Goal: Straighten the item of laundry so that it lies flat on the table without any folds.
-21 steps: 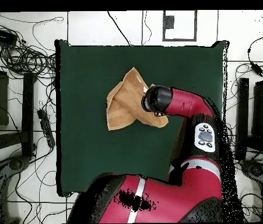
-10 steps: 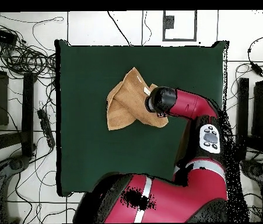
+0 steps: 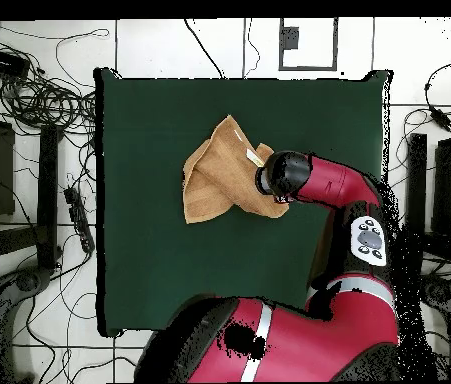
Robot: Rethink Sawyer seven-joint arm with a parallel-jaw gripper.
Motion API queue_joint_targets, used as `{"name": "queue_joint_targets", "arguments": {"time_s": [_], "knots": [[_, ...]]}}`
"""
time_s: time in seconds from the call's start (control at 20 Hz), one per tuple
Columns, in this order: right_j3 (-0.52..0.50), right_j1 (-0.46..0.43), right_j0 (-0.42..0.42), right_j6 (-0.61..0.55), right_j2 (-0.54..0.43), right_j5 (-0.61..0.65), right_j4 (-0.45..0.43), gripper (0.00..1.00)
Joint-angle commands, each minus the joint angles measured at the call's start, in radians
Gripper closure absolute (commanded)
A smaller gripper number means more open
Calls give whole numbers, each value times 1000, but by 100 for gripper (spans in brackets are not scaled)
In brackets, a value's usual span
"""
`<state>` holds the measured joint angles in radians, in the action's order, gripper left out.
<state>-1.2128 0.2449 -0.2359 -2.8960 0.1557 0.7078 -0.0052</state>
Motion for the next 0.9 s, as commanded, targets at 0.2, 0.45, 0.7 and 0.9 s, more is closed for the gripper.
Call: {"name": "queue_joint_targets", "arguments": {"time_s": [0.2,0.45,0.7,0.9], "knots": [[-116,23,-16,240,-171,120,-48,100],[-81,115,10,254,-120,266,-66,100],[-42,184,-7,272,-154,419,-53,100],[8,192,-101,360,-288,724,1,100]]}}
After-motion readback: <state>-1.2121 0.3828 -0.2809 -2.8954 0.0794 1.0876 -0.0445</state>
